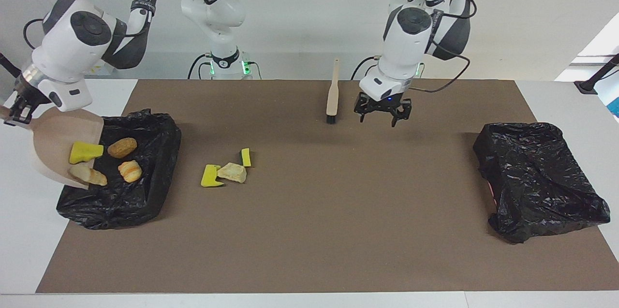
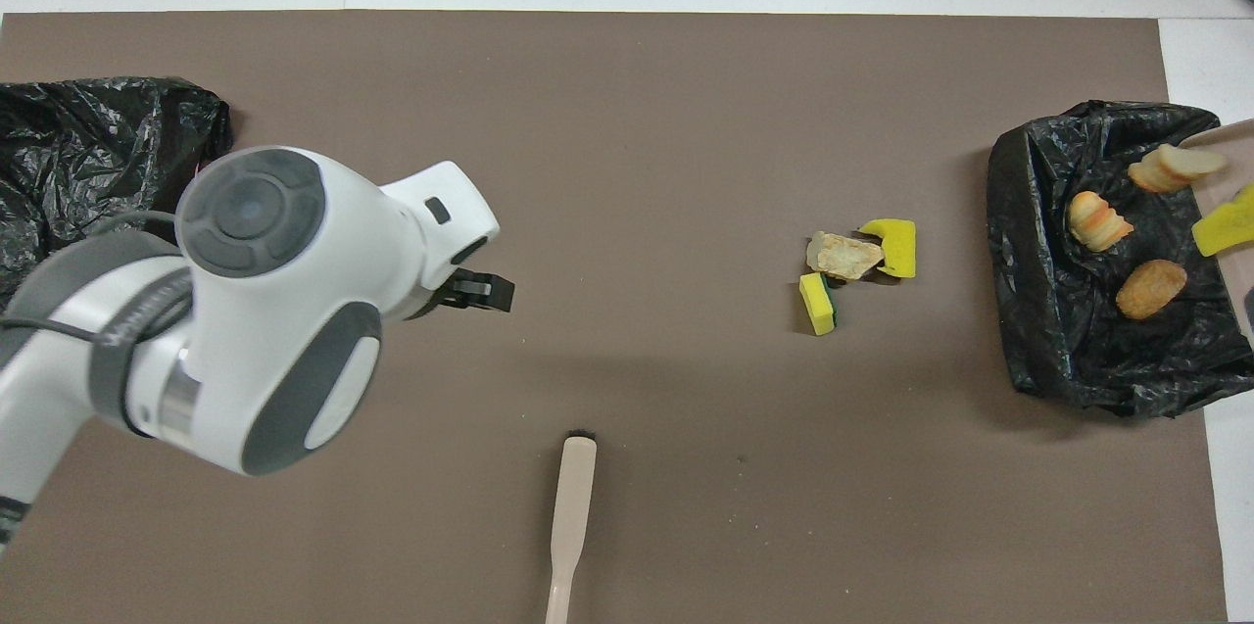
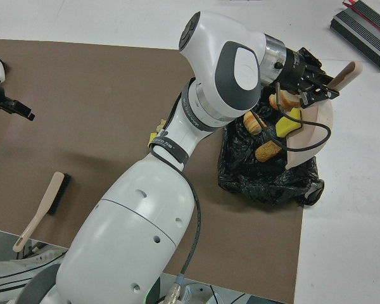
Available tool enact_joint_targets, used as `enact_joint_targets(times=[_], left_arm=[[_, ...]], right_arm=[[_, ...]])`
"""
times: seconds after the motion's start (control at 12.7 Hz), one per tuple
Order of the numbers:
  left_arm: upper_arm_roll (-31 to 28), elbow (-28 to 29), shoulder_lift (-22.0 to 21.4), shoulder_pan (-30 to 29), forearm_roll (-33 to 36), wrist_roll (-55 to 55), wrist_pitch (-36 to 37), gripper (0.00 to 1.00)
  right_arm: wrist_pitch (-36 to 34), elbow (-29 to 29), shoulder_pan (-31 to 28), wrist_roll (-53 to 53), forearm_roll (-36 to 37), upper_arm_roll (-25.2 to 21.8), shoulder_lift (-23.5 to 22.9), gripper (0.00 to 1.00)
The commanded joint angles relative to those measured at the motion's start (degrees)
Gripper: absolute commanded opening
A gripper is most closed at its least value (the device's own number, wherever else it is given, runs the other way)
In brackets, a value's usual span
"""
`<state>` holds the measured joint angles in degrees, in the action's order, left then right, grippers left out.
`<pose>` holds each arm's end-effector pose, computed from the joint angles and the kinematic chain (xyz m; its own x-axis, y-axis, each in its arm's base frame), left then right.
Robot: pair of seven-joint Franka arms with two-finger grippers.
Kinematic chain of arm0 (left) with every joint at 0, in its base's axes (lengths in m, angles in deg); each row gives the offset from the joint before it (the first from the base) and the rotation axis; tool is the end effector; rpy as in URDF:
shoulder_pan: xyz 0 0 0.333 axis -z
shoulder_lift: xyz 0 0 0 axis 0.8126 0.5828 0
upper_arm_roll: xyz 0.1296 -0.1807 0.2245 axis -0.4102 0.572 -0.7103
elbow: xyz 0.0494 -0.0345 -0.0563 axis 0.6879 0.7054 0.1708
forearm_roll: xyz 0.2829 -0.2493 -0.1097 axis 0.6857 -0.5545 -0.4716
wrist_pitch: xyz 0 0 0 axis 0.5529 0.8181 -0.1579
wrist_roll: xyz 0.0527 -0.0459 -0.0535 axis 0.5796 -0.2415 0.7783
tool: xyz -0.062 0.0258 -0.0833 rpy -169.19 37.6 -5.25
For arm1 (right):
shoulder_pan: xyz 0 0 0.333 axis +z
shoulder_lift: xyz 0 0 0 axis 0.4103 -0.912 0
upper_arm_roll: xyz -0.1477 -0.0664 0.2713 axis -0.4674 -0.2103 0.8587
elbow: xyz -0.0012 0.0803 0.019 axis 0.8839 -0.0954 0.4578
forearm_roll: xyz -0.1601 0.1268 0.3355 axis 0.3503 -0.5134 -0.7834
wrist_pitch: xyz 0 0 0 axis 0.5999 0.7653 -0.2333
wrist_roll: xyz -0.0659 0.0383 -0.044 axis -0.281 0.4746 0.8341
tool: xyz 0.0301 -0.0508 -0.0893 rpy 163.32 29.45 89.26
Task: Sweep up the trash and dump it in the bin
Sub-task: 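Tip the dustpan into the black bag with the right gripper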
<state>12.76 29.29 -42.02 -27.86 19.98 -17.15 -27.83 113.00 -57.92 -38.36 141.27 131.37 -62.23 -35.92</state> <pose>0.5237 -0.2489 0.5088 0.9715 -0.2358 0.0233 -0.2364 -0.9712 0.0290 0.5917 -0.1853 0.5525 -0.1212 0.5187 -0.8463 0.9803 0.1966 -0.0198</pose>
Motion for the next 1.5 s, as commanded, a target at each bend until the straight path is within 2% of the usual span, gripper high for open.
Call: enact_joint_targets(times=[0.0,0.16,0.24,0.39,0.71,1.03,1.18,1.42], left_arm=[[0.67,-7.93,0.62,-4.15,1.06,-4.58,8.58,1.0],[0.14,-11.89,-0.25,-6.96,1.15,-8.35,16.05,1.0],[0.14,-12.69,-2.08,-8.72,0.98,-11.51,17.65,1.0],[0.14,-12.79,-6.13,-11.8,1.06,-14.43,19.94,1.0],[-0.12,-12.26,-8.86,-14.54,0.89,-15.5,25.31,1.0],[-0.83,-13.14,-7.99,-14.8,1.06,-15.67,24.79,1.0],[-1.09,-16.37,-5.72,-16.2,0.71,-15.67,24.96,1.0],[-1.53,-19.03,-4.04,-16.3,0.89,-15.76,25.58,1.0]], right_arm=[[-0.72,-6.93,1.22,-5.51,4.11,0.09,5.35,0.0],[-0.81,-7.21,1.13,-7.03,4.74,0.18,5.62,0.0],[-0.72,-6.95,1.22,-6.68,4.82,0.18,5.88,0.0],[-0.72,-6.68,2.62,-5.62,6.57,0.62,6.5,0.0],[-0.72,-6.77,5.97,0.26,8.34,0.62,8.08,0.0],[-0.81,-7.12,4.22,-0.26,4.05,0.35,8.0,0.0],[0.41,-8.69,-0.77,-0.17,-4.54,0.09,7.82,0.0],[9.1,-11.16,-4.13,0.26,-3.97,-0.09,7.99,0.0]])
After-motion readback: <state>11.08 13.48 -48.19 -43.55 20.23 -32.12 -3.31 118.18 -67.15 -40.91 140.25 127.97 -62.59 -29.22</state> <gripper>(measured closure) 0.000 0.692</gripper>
